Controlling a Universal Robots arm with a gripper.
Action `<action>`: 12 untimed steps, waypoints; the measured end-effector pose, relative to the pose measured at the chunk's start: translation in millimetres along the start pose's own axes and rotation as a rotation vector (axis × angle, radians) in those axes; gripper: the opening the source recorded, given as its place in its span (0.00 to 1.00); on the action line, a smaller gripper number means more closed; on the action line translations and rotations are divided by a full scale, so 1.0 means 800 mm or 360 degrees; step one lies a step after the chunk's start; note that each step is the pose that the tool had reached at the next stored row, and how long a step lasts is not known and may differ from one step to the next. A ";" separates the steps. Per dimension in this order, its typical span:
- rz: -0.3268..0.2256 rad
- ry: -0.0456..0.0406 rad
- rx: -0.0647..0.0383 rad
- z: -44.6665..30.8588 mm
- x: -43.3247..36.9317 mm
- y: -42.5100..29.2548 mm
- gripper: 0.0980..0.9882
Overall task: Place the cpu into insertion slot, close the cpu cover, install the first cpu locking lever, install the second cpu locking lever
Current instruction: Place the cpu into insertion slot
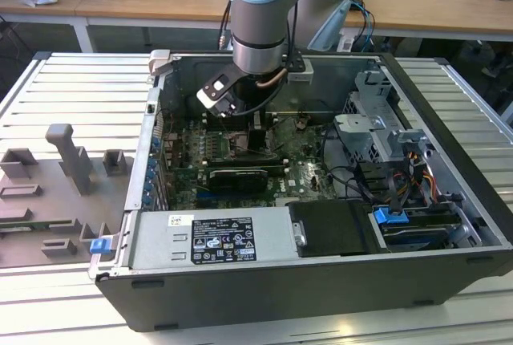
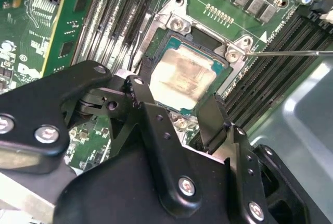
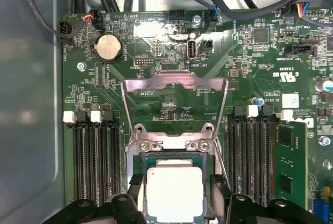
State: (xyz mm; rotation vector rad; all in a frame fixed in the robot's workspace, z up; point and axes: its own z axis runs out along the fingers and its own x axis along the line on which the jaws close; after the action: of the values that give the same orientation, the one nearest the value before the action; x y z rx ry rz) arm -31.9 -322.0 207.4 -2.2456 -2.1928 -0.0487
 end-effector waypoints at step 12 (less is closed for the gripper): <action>0.0000 -0.0005 0.0000 -0.0070 0.000 0.0001 0.01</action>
State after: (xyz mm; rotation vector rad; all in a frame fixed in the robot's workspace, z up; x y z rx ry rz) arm -31.9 -322.0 213.0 -2.2473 -2.1945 -0.0451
